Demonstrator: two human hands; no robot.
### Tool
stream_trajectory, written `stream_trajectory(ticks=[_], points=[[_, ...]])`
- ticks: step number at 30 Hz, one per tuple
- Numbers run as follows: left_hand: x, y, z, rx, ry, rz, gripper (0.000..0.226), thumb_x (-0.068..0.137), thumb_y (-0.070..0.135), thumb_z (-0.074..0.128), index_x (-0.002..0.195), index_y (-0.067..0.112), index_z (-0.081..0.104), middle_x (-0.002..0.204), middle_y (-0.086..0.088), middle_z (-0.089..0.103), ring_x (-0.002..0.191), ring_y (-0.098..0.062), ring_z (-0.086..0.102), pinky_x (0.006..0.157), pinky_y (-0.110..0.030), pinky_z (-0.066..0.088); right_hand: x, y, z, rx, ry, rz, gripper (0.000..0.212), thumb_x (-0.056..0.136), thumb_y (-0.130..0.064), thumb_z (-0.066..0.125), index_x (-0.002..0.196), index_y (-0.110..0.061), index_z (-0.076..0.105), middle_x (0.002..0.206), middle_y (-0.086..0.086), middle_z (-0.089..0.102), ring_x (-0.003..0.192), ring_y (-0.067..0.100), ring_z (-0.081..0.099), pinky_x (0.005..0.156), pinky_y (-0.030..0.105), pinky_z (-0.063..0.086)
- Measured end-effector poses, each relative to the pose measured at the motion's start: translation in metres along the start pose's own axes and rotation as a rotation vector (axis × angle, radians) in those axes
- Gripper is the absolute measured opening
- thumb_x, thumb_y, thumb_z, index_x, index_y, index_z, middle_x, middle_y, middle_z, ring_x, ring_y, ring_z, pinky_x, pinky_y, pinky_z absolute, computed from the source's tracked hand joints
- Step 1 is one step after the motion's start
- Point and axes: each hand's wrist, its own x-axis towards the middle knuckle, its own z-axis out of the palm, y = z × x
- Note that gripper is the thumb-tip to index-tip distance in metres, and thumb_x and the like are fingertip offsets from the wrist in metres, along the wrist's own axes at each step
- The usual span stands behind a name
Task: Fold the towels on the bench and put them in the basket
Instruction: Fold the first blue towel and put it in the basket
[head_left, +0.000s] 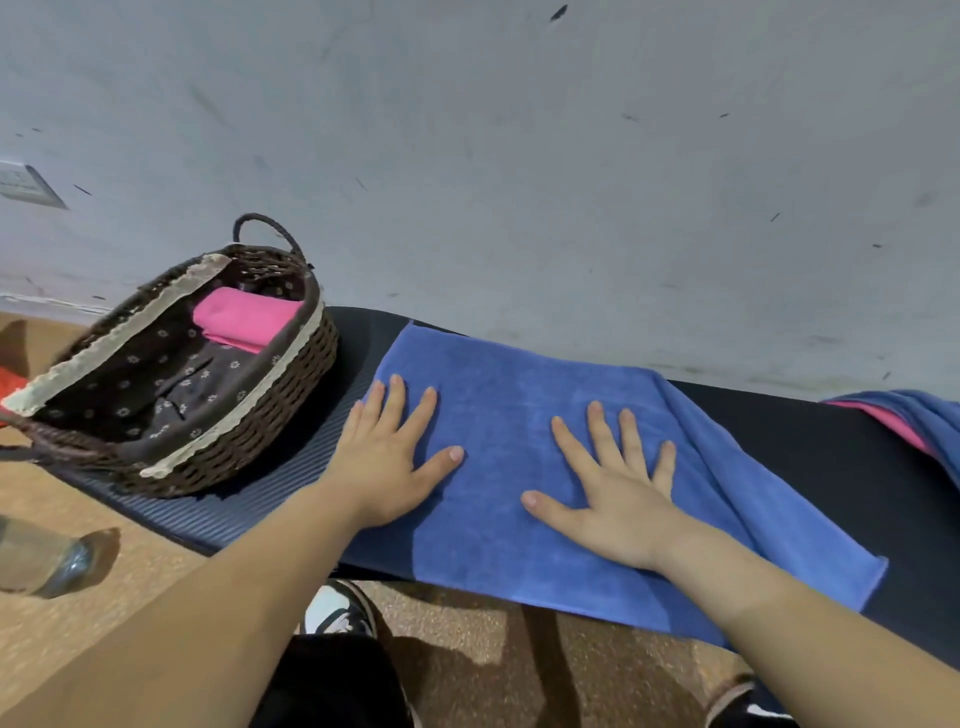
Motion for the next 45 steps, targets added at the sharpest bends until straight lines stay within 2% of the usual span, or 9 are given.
stream_trajectory(ticks=[6,10,13,19,26,31,35,41,45], points=[[0.003,0.0,-0.017,0.053,0.048,-0.032,0.091,0.095,0.07,0.04,0.164,0.025,0.002,0.171,-0.01,-0.01,0.157,-0.033,-0.011,0.128,-0.048,0.0,-0.024,0.02,-0.027,0.286,0.161,-0.21,0.075,0.093,-0.057,0.063,0.157,-0.032,0.034,0.169,-0.007,0.02,0.157,0.013,0.008,0.128,0.042,0.013],[0.001,0.051,-0.022,-0.058,0.14,0.171,0.075,0.102,0.041,0.054,0.163,0.023,0.016,0.172,-0.006,-0.003,0.158,-0.026,-0.009,0.129,-0.043,0.001,-0.051,0.063,-0.054,0.314,0.344,-0.062,0.04,0.089,-0.048,0.07,0.123,-0.027,0.066,0.119,-0.01,0.064,0.11,0.01,0.063,0.099,0.033,0.051],[-0.008,0.105,-0.018,-0.184,0.187,0.379,0.063,0.1,0.034,0.058,0.158,0.021,0.035,0.17,-0.003,0.01,0.159,-0.021,0.001,0.128,-0.038,0.007,-0.071,0.108,-0.076,0.198,0.343,0.17,0.02,0.085,-0.047,0.07,0.088,-0.029,0.065,0.085,-0.012,0.065,0.08,0.009,0.063,0.079,0.039,0.057],[-0.017,0.204,-0.006,-0.226,0.119,0.613,0.036,0.102,0.033,0.057,0.138,0.029,0.062,0.163,0.012,0.031,0.152,-0.005,0.023,0.116,-0.008,0.011,-0.102,0.182,-0.065,0.211,0.163,0.44,0.036,0.072,-0.055,0.078,0.082,-0.024,0.062,0.084,-0.006,0.066,0.076,0.013,0.062,0.07,0.036,0.055],[0.015,0.305,0.014,-0.129,-0.067,0.615,0.041,0.1,0.032,0.058,0.141,0.03,0.056,0.153,0.011,0.046,0.14,-0.01,0.042,0.112,-0.033,0.04,-0.098,0.198,-0.044,0.326,0.229,0.387,0.022,0.081,-0.043,0.072,0.077,-0.025,0.062,0.08,-0.008,0.066,0.077,0.013,0.064,0.073,0.037,0.057],[0.026,0.331,0.011,-0.097,-0.062,0.651,0.02,0.094,0.021,0.059,0.111,0.028,0.068,0.093,0.007,0.055,0.091,-0.014,0.051,0.086,-0.036,0.048,-0.104,0.199,-0.06,0.612,0.497,0.251,0.02,0.09,-0.034,0.069,0.08,-0.021,0.057,0.069,-0.005,0.062,0.066,0.014,0.059,0.061,0.032,0.047],[0.036,0.343,-0.01,-0.283,0.079,0.575,0.008,0.091,0.024,0.065,0.092,0.029,0.071,0.076,0.01,0.055,0.073,-0.007,0.054,0.07,-0.028,0.048,-0.105,0.196,-0.07,1.049,0.727,0.268,0.02,0.093,-0.036,0.07,0.095,-0.019,0.06,0.072,0.004,0.065,0.063,0.013,0.058,0.061,0.036,0.048],[0.066,0.376,-0.028,-0.364,0.272,0.411,0.011,0.089,0.027,0.065,0.087,0.033,0.074,0.056,0.013,0.053,0.059,-0.002,0.051,0.06,-0.025,0.041,-0.119,0.208,-0.064,1.236,0.094,0.334,0.018,0.092,-0.029,0.074,0.104,-0.015,0.077,0.095,0.001,0.081,0.087,0.02,0.078,0.081,0.043,0.064],[0.089,0.398,-0.03,-0.339,0.308,0.368,0.017,0.09,0.025,0.059,0.087,0.033,0.074,0.06,0.017,0.056,0.071,-0.013,0.06,0.068,-0.031,0.053,-0.12,0.224,-0.059,1.269,0.209,0.399,0.015,0.098,-0.024,0.064,0.102,-0.015,0.076,0.091,0.001,0.081,0.081,0.019,0.078,0.066,0.034,0.064]])
